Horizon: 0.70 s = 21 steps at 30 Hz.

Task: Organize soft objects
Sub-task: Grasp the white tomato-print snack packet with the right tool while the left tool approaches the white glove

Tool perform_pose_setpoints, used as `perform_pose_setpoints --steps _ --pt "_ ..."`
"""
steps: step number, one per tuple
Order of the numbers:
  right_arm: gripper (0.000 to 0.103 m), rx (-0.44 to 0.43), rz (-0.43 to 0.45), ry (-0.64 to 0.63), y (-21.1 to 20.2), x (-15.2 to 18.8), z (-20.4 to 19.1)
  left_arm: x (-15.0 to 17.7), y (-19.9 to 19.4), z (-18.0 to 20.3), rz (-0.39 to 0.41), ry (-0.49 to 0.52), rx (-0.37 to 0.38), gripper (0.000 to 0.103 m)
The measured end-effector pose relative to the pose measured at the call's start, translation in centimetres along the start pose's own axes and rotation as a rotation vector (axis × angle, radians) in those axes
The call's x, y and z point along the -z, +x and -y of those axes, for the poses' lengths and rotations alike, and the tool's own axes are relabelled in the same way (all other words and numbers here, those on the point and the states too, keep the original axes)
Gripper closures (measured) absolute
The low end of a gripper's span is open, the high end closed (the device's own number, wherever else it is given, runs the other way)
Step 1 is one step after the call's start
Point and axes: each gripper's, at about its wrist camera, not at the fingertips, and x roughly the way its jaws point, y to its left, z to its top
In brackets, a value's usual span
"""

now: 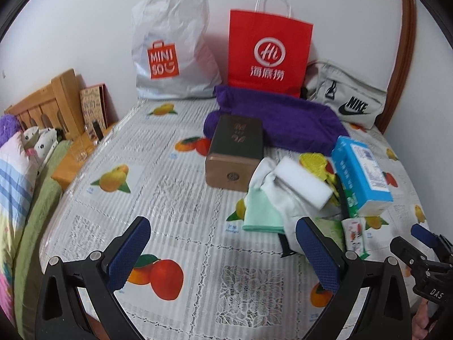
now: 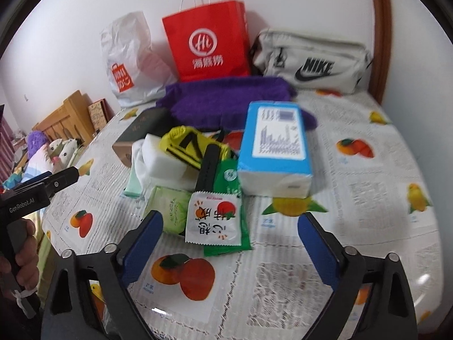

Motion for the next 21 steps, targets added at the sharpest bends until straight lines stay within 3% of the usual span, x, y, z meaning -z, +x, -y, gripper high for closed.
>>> perform_pose_setpoints --steps 10,21 --pt "0.031 -0.095 -0.087 0.003 4.5 0.3 -0.1 1.1 4.0 -0.2 -0.07 0.0 0.017 0.0" --pt "0.032 -0.087 -0.162 0.037 8.1 0.1 -0.1 1.5 6.0 -0.9 -0.106 -0.019 0.056 0.0"
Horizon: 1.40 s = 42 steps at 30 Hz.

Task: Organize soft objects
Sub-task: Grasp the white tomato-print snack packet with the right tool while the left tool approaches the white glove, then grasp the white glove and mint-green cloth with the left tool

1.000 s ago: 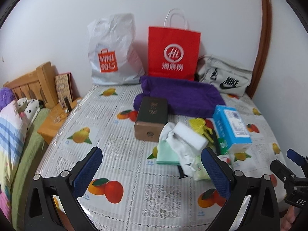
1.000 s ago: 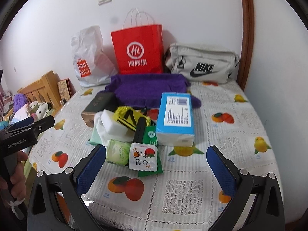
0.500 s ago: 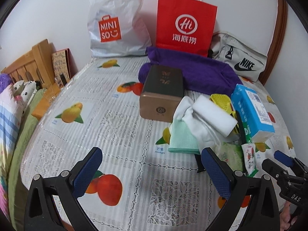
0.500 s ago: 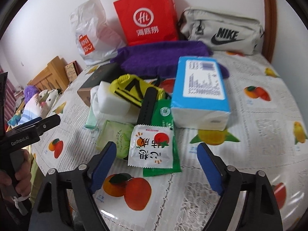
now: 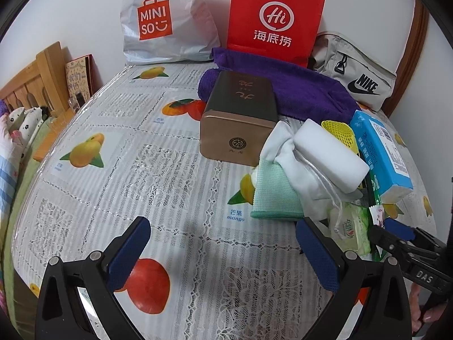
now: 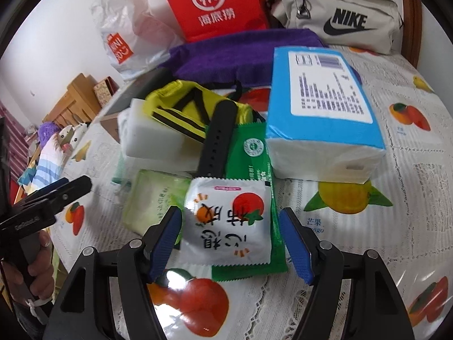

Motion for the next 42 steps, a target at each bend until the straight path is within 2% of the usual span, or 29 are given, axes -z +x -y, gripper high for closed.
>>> perform_pose_setpoints --steps 3,5,9,20,27,32,35,39,42 --pt "0.032 -0.006 0.005 0.001 0.4 0.0 0.1 0.0 0.2 -0.2 -0.002 -0.004 0.008 0.0" --pt "0.044 -0.009 0.01 -0.011 0.3 0.0 0.0 0.0 0.4 -0.2 -0.005 -0.003 0.008 0.0" --pt "0.049 -0.021 0.031 -0.034 -0.7 0.1 -0.3 0.0 0.5 -0.3 -0.009 -0.007 0.007 0.0" --pt "0.049 -0.047 0.075 -0.06 -3.3 0.5 0.1 0.0 0.5 0.1 -0.007 0.008 -0.001 0.0" --pt "0.049 -0.015 0.087 -0.055 -4.1 1.1 1.5 -0.1 0.6 0.7 -0.006 0.02 -0.003 0.0" --pt "0.049 0.024 0.092 -0.036 -4.6 1.7 3.4 -0.3 1.1 1.3 -0.004 0.019 0.028 0.0" --pt "0.049 0.034 0.092 -0.01 -4.6 1.9 4.7 -0.4 1.5 1.7 0.007 0.033 0.015 0.0" --pt "0.049 0.037 0.09 0.016 -4.5 2.2 5.9 -0.6 2.2 1.7 0.017 0.063 -0.027 0.008" --pt "0.049 0.033 0.084 0.031 -4.2 2.4 6.6 -1.0 2.7 1.5 0.007 0.043 0.011 0.02"
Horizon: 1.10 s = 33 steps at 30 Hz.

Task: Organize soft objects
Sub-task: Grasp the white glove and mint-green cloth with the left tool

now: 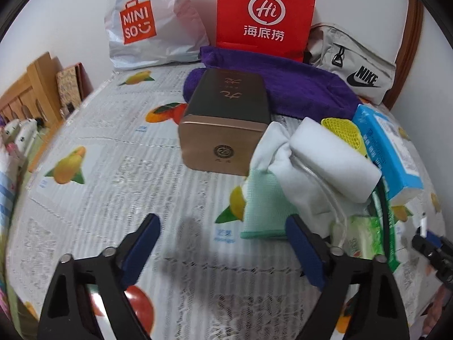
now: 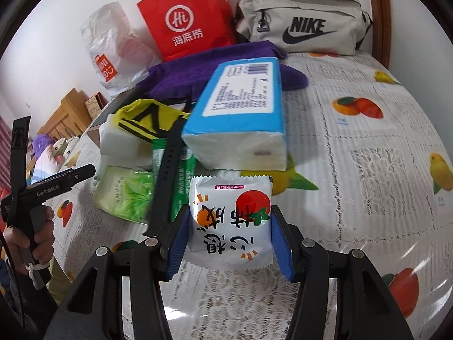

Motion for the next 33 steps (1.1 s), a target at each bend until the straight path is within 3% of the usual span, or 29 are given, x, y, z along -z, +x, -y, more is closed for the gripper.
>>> perform_pose_setpoints --steps 2,5,8,14,16,21,33 --pt "0.049 0.001 -0.007 0.004 0.3 0.0 0.3 -0.3 0.3 0.2 0.01 0.0 0.023 0.021" --pt "0.049 0.002 -0.012 0.011 0.5 -0.1 0.7 -0.7 1.0 1.0 0.026 0.044 -0.007 0.025" --pt "0.049 0.009 -0.014 0.02 0.6 -0.1 1.0 -0.9 2.0 1.3 0.014 0.072 0.018 0.035" --pt "0.049 0.028 -0.02 0.026 1.0 -0.2 1.2 -0.9 3.0 1.3 0.001 0.051 0.169 0.076" --pt "0.049 0.038 -0.022 0.019 1.2 -0.3 1.0 -0.8 2.9 1.2 0.01 0.049 0.157 0.087" --pt "0.049 0.077 -0.023 -0.013 1.6 -0.3 0.1 -0.3 1.9 -0.1 0.024 0.018 0.173 0.091" --pt "0.049 0.091 -0.033 -0.045 1.2 0.4 -1.2 1.5 -1.8 -4.0 0.063 -0.046 0.111 0.097"
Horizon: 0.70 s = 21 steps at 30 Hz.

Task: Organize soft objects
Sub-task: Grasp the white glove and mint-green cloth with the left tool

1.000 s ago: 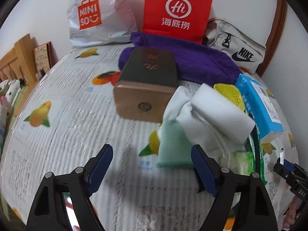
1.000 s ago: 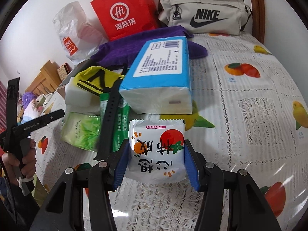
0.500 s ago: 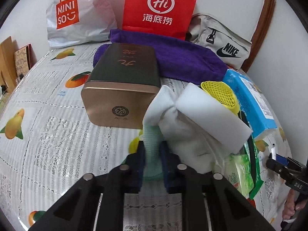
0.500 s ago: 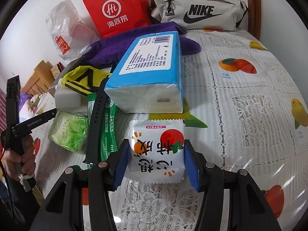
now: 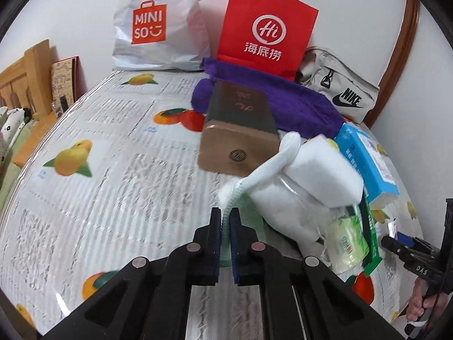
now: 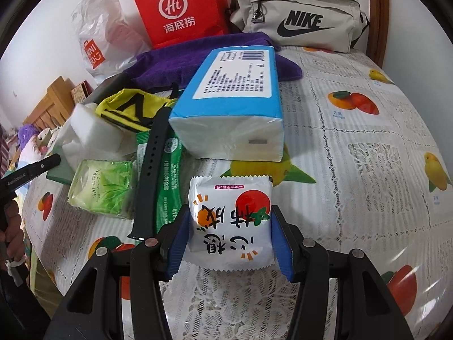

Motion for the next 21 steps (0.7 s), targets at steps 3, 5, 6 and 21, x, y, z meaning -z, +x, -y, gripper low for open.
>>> perform_pose_setpoints --steps 3,5,6,21 --pt "0.049 0.009 0.004 -0.009 -0.5 0.1 -0.2 0.2 -1.1 -0.8 0.027 -0.027 -0.04 0.098" --pt "0.049 0.009 0.017 -0.009 -1.0 0.1 -0.1 0.0 -2.2 -1.8 0.039 -0.045 -0.058 0.098" --pt "0.049 0.008 0.02 -0.004 -1.1 0.1 0.0 -0.1 -2.5 -2.4 0.042 -0.059 -0.081 0.098" --pt "0.049 0.017 0.004 0.011 -0.8 0.3 0.5 -0.4 -1.0 -1.0 0.026 -0.048 0.034 0.04"
